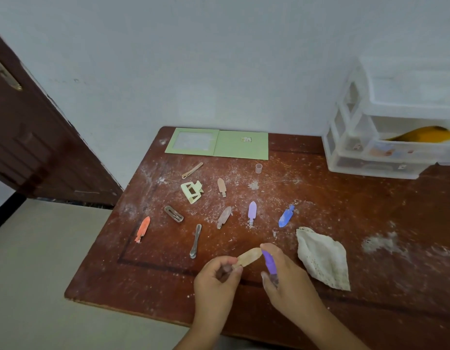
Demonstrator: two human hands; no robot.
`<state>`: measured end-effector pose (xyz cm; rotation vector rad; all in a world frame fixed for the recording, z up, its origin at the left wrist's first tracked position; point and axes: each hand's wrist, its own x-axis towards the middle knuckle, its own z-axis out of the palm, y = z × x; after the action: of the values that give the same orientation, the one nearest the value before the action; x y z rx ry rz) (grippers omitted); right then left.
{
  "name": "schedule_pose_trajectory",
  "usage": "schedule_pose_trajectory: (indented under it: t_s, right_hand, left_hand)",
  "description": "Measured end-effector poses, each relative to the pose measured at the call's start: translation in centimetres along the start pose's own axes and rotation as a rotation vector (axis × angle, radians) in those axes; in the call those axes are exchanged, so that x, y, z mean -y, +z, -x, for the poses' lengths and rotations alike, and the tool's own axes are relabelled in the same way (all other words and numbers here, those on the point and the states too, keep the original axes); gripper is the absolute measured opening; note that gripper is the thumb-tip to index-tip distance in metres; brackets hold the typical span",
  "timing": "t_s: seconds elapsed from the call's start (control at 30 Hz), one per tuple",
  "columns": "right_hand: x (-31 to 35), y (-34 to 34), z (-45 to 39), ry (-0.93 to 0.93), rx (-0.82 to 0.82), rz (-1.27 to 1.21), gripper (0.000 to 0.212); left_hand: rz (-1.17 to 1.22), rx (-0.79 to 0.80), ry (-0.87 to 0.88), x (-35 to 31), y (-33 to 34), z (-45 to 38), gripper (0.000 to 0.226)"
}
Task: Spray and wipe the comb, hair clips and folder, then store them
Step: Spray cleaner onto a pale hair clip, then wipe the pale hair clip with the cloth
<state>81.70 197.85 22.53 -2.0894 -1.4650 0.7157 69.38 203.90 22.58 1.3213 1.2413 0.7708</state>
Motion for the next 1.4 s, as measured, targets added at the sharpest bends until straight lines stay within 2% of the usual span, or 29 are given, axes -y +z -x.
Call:
schedule_pose_trajectory:
  t_s: [0.13,0.3,0.47,0.53,0.67,0.77,0.87,0.97,1.13,1.2,1.23,1.3,1.33,1.4]
  right_hand:
    - [-0.7,-0.2,-0.2,0.065,-0.037,0.03,0.045]
    - [-1.2,-0.8,-0.5,0.113,-0.125,-0.109,0.055]
    - [-2.0,-1.8,-1.2,0.146,-0.205,-0.252,0.063]
    - [-2.8,-3.2,-1.6,0.172,-0.306,-0.282,0.065]
    - [-5.0,-7.3,-1.7,0.206,-0.654,-0.327,0.073]
    - [-8.4,-9.7,-1.4,0.249,-0.829,-0.227,0.068]
    - [-11.5,-10.4,-1.0,0.35,-0.852,-0.235,0.062]
    - [-13.2,-9.6,-0.5,0.424,-0.842,-0.252,0.062]
    - [-14.2,-8.0,0.6,0.498,-0.718,-0.298,0.073]
    - [-13.8,-7.8,1.1,0.506,-0.763,-0.238,0.078]
    - [-13.5,-7.8,1.4,0.478,-0.847,-0.139,0.076]
    - [-12.3,-7.4,2.3,0.279,-1.036,0.09,0.062]
    - [-11.4,-6.9,2.5,0.135,-1.065,0.155,0.055]
    - [-10.3,-5.3,2.2,-0.087,-0.948,0.207,0.044]
  left_hand:
    - [0.022,-0.001,-0.013,0.0,0.0,0.3,0.03]
    - [0.017,-0.035,-0.035,0.7,-0.1,0.1,0.03]
    - [0.079,-0.05,-0.136,0.6,-0.2,-0.3,0.019]
    - [0.119,-0.033,-0.191,0.1,-0.2,-0.4,0.014]
    - [0.256,-0.022,-0.305,-0.5,0.3,-1.1,0.012]
    - [0.418,0.026,-0.452,-0.6,1.2,-1.9,0.018]
    - [0.534,0.068,-0.577,-0.7,2.3,-2.0,0.019]
    - [0.527,0.122,-0.621,-0.2,3.2,-1.8,0.025]
    - [0.51,0.181,-0.65,-0.7,4.0,-1.9,0.009]
    - [0.456,0.183,-0.645,-0.9,4.0,-2.2,0.012]
    - [0.426,0.183,-0.643,-0.9,4.0,-2.3,0.012]
    - [0.383,0.183,-0.642,-1.0,3.8,-2.4,0.01]
    - [0.375,0.181,-0.643,-1.0,3.7,-2.3,0.01]
    - [0.369,0.182,-0.64,-1.0,3.6,-2.2,0.01]
